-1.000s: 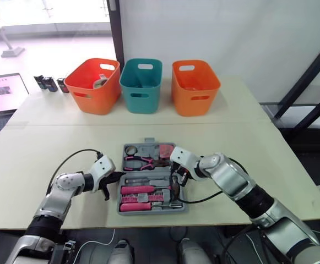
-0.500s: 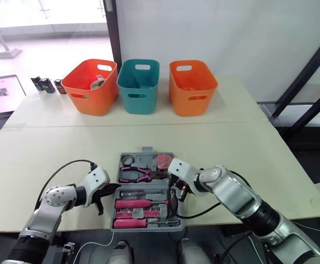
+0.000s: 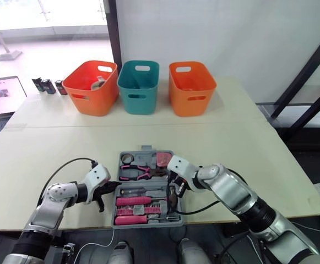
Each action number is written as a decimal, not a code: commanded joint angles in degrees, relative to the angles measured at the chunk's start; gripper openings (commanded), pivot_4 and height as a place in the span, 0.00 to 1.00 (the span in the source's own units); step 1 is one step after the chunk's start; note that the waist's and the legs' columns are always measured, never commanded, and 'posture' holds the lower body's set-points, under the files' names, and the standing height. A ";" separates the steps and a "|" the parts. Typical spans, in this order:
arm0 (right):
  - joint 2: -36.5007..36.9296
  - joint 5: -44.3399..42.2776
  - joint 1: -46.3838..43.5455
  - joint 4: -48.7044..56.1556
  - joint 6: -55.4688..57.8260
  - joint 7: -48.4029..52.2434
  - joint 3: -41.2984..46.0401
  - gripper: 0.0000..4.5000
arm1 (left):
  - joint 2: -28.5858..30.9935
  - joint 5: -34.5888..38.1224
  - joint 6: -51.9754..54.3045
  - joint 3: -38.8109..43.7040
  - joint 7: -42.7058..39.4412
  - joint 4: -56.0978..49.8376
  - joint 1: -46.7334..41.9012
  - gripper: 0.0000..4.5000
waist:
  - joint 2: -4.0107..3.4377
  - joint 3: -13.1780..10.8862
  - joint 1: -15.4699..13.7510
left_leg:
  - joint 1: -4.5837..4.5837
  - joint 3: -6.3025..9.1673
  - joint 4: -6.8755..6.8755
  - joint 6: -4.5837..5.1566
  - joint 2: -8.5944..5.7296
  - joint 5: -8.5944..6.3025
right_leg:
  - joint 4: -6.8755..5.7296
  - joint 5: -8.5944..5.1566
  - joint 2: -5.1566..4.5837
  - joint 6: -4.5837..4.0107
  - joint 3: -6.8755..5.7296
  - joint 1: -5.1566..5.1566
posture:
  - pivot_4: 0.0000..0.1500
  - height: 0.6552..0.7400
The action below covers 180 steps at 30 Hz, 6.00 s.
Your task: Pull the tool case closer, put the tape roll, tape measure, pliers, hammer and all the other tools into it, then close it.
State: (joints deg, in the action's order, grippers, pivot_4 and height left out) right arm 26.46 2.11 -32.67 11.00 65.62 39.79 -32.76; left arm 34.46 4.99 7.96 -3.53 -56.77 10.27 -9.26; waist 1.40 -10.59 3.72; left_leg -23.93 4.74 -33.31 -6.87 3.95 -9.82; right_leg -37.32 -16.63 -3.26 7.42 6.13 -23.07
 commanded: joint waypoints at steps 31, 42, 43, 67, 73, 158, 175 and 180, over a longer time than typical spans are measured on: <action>2.55 -2.67 2.88 4.91 0.01 0.25 3.15 0.00 | -1.67 -0.47 -4.60 -0.27 0.90 2.88 -1.35 0.01 | -0.04 0.27 -1.41 | -0.07 0.00 0.02 -0.01 0.00 0.00 | 0.12 -0.02 -0.01 0.00 0.01 -0.02 | 1.00 1.00; 9.51 -13.53 8.16 11.90 -2.99 5.69 19.48 0.00 | 4.00 19.42 -3.41 12.94 -9.11 -14.38 9.51 0.01 | 0.03 0.19 -1.11 | -0.49 -0.02 0.13 -0.01 0.00 -0.01 | 0.23 -0.05 -0.04 0.04 0.00 -0.41 | 1.00 1.00; 8.88 -14.61 8.12 11.42 -2.78 5.68 20.41 0.00 | 3.93 21.20 -3.12 12.27 -11.42 -15.98 11.72 0.01 | 0.02 0.20 -1.02 | -0.49 -0.03 0.13 -0.01 0.00 -0.01 | 0.25 -0.05 -0.04 0.03 0.01 -0.40 | 1.00 1.00; -5.34 -23.48 -2.13 -0.02 11.47 -9.06 33.89 0.99 | -4.78 6.68 -22.85 -3.01 -10.87 4.54 9.52 0.00 | -0.01 0.19 -1.17 | -0.47 -0.08 0.06 0.00 -0.02 0.00 | 0.28 0.01 -0.08 -0.05 0.02 -0.39 | 1.00 1.00; -10.76 -23.99 -7.13 -11.55 13.73 -13.29 39.28 0.99 | -3.04 2.94 -27.07 -5.20 -10.80 10.68 8.43 0.00 | -0.25 0.33 -1.12 | -0.43 -0.08 0.08 0.00 -0.02 0.00 | 0.25 0.00 -0.08 -0.03 0.02 -0.36 | 1.00 1.00; 30.15 -42.47 10.42 25.71 -2.24 26.25 33.41 0.99 | 21.38 34.72 7.43 31.40 -15.82 -22.08 26.88 0.00 | -0.43 -0.13 -0.45 | -1.44 -0.09 0.30 0.03 -0.01 -0.05 | 0.25 -0.24 -0.07 -0.01 0.06 -1.52 | 1.00 1.00; 11.83 -41.40 0.19 5.79 6.07 -0.99 30.19 0.99 | 16.22 28.84 9.92 18.35 -10.19 -27.77 17.27 0.00 | 0.12 -0.31 0.24 | -1.46 -0.32 -0.35 0.03 -0.03 -0.03 | 0.21 0.09 -0.22 -0.40 0.07 -1.42 | 1.00 1.00; 5.45 -38.88 -3.51 -5.16 5.95 -2.78 27.68 0.99 | 9.30 21.91 2.69 8.34 -10.59 -22.62 13.57 0.00 | 0.09 -0.34 -0.27 | -1.48 -0.29 -0.34 0.04 -0.04 -0.02 | 0.20 0.13 -0.20 -0.19 0.06 -1.35 | 1.00 1.00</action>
State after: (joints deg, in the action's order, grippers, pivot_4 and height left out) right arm 33.20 -37.73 -34.86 8.63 72.13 37.51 -4.96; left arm 45.09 29.47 14.18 7.53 -66.80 -13.90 4.99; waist 1.49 -10.93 3.44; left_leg -25.40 4.45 -33.66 -6.83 3.91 -9.84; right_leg -37.12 -16.47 -3.45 7.29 6.20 -24.42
